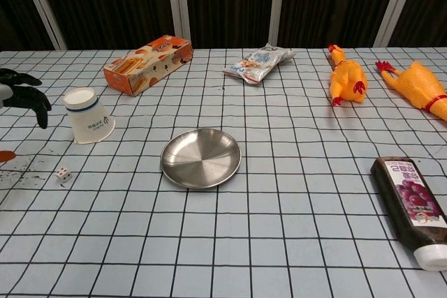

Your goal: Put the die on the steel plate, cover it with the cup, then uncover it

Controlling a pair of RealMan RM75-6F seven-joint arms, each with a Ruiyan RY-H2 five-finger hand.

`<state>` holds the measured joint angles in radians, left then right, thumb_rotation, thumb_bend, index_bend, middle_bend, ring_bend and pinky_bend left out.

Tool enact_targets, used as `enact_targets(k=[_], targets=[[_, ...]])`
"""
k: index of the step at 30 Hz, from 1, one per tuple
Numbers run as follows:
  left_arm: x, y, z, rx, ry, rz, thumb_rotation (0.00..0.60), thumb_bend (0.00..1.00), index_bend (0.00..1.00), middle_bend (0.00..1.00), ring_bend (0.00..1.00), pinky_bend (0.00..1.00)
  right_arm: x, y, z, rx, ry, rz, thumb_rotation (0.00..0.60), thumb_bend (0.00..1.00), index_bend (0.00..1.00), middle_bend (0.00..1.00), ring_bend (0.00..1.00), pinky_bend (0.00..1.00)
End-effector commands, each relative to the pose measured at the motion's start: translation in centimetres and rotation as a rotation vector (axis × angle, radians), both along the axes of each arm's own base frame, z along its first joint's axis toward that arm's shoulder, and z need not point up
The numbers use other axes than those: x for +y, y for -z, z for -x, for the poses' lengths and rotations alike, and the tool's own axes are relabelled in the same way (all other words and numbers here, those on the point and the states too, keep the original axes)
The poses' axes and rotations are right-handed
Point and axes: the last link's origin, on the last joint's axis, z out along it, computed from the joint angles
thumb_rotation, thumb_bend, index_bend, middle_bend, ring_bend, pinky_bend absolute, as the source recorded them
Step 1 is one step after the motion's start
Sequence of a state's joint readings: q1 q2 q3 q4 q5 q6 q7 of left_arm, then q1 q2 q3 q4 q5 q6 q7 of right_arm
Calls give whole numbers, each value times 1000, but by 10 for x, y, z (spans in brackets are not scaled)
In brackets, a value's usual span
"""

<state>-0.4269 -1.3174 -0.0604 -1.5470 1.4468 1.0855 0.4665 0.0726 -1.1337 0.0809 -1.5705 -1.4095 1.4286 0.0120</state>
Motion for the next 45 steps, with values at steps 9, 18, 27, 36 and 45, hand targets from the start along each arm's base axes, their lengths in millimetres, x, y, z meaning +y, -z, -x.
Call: enact_targets(k=[9, 18, 27, 36, 45], targets=[[1, 34, -5, 8, -20, 89, 600, 404, 350, 192, 55, 11, -1, -1, 2, -10, 10, -2, 600, 232, 182, 108, 93, 0], [1, 44, -9, -11, 16, 85, 600, 404, 349, 199, 56, 11, 0, -1, 2, -17, 10, -5, 600, 232, 182, 108, 93, 0], [3, 53, -8, 1, 13, 89, 600, 405, 354, 232, 62, 12, 0, -1, 2, -35, 9, -12, 600, 232, 182, 107, 93, 0], [5, 58, -7, 4, 8, 84, 600, 406, 381, 282, 64, 15, 0, -2, 3, -37, 11, -11, 600, 232, 182, 108, 93, 0], [7, 56, -2, 1, -7, 67, 600, 408, 381, 320, 65, 15, 1, -1, 3, -44, 14, -18, 600, 232, 182, 108, 93, 0]])
